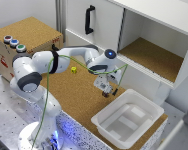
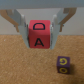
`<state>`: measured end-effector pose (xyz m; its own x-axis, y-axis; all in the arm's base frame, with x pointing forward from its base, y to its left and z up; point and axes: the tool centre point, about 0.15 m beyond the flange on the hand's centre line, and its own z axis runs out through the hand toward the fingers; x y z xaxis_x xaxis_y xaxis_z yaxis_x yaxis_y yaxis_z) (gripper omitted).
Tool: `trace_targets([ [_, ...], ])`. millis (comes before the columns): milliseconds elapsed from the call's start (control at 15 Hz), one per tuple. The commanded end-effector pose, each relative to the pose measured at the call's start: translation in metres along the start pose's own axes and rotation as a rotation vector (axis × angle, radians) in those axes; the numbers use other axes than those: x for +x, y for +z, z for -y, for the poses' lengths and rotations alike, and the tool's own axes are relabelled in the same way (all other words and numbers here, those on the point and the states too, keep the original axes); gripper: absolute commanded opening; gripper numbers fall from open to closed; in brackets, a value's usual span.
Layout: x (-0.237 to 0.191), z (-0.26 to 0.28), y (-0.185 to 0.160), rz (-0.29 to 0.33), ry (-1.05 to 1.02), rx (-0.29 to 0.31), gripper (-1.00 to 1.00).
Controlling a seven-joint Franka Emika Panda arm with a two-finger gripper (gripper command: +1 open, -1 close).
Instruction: Put the pink block on the table
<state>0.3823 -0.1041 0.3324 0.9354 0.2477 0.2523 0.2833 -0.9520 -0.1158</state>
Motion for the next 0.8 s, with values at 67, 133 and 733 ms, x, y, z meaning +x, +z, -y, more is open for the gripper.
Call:
trace_targets([
  [67,0.016,0.072,0.087,0.026,-0.011,-0.179,-1.00],
  [133,0.017,0.075,0.096,0.024,-0.002,-0.198,-1.00],
  [733,0.014,0.080,0.136,0.100,0.067,-0.229,1.00],
])
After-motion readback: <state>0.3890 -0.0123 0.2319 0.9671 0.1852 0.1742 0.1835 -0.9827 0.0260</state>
